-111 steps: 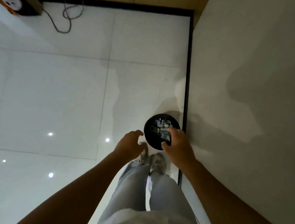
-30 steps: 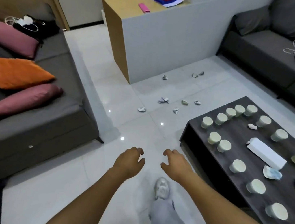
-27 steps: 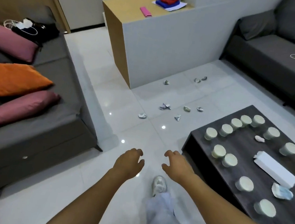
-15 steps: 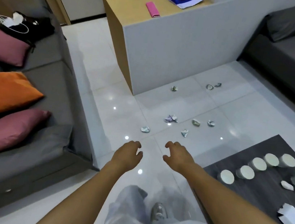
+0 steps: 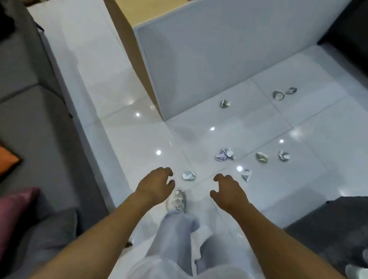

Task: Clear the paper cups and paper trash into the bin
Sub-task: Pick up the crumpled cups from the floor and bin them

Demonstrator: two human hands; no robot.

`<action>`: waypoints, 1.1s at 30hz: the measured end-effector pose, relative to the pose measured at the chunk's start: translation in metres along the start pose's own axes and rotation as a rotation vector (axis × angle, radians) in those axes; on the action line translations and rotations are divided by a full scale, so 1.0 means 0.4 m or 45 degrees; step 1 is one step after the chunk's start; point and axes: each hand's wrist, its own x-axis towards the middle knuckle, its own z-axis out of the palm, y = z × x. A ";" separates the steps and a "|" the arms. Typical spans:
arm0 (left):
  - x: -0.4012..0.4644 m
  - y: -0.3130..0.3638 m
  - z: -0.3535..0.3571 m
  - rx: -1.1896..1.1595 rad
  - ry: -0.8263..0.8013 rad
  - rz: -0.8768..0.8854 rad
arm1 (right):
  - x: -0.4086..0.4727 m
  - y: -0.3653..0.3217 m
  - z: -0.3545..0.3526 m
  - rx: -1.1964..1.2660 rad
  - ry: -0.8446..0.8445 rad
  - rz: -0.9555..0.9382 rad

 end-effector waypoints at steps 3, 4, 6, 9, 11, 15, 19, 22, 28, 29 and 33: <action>0.136 -0.022 -0.041 -0.029 -0.045 -0.044 | 0.117 -0.017 -0.023 0.021 -0.019 0.073; 0.176 -0.028 -0.039 -0.034 -0.068 -0.058 | 0.154 -0.018 -0.026 0.023 -0.032 0.091; 0.253 -0.041 -0.013 -0.048 -0.117 -0.090 | 0.232 -0.011 -0.019 0.022 -0.066 0.106; 0.363 -0.068 0.063 -0.065 -0.166 -0.117 | 0.362 0.015 0.020 -0.002 -0.123 0.106; 0.432 -0.093 0.132 -0.104 -0.164 -0.147 | 0.453 0.039 0.062 -0.034 -0.146 0.105; 0.571 -0.176 0.294 -0.185 -0.188 -0.243 | 0.626 0.104 0.184 -0.032 -0.180 0.094; 0.703 -0.292 0.485 -0.269 -0.153 -0.338 | 0.795 0.192 0.354 -0.075 -0.208 0.039; 0.799 -0.380 0.632 -0.252 -0.165 -0.348 | 0.926 0.252 0.494 -0.145 -0.244 0.030; 0.980 -0.529 0.885 -0.354 -0.090 -0.410 | 1.177 0.323 0.782 -0.243 -0.266 -0.087; 1.012 -0.549 0.921 -0.362 -0.087 -0.422 | 1.215 0.329 0.825 -0.259 -0.256 -0.117; 1.136 -0.609 1.021 -0.381 -0.053 -0.405 | 1.347 0.347 0.963 -0.352 -0.187 -0.311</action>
